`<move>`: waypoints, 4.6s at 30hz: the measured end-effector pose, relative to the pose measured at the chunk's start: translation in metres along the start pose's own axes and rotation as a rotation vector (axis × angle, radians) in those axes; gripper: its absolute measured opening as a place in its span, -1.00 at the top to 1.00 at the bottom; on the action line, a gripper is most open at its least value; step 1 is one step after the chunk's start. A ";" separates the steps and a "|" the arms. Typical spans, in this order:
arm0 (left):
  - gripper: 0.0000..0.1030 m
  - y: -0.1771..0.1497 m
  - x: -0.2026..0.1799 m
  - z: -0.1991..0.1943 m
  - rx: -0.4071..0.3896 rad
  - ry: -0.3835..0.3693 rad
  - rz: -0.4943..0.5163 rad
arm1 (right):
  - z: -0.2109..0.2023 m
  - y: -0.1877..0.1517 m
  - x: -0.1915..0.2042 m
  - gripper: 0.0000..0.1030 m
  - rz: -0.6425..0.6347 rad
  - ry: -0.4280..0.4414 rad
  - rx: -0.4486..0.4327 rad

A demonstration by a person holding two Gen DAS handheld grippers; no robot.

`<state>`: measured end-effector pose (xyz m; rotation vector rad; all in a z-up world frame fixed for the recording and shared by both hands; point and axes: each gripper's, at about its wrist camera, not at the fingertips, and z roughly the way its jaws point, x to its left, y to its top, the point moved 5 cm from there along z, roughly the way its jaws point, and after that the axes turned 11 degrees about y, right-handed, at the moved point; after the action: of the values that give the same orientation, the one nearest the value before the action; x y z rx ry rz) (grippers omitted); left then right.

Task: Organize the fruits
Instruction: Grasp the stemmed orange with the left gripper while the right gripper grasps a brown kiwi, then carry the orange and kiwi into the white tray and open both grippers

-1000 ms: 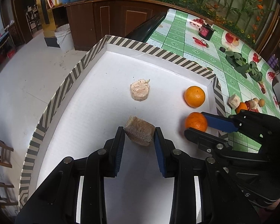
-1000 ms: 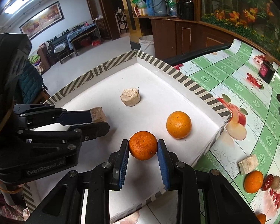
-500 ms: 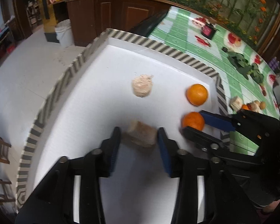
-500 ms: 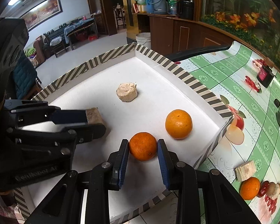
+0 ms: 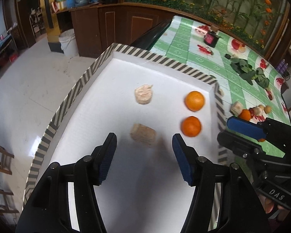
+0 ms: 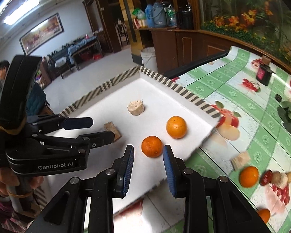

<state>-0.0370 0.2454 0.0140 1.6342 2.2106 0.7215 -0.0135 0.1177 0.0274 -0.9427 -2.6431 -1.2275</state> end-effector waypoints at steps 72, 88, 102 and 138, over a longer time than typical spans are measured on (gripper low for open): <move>0.41 -0.014 -0.266 0.018 0.024 -0.236 0.301 | -0.098 -0.066 -0.235 0.53 0.294 -0.270 -0.069; 0.41 -0.029 -0.217 -0.017 0.021 -0.281 0.254 | -0.132 -0.092 -0.164 0.53 0.281 -0.217 -0.126; 0.41 -0.028 -0.130 -0.053 -0.048 -0.194 0.202 | -0.106 -0.055 -0.075 0.54 0.142 -0.120 -0.139; 0.40 -0.016 0.025 -0.009 0.011 0.024 0.030 | 0.039 0.027 0.000 0.54 -0.013 0.044 0.029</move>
<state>-0.0625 0.2639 0.0137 1.6763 2.2145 0.7415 0.0087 0.1583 0.0189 -0.8855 -2.6299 -1.1950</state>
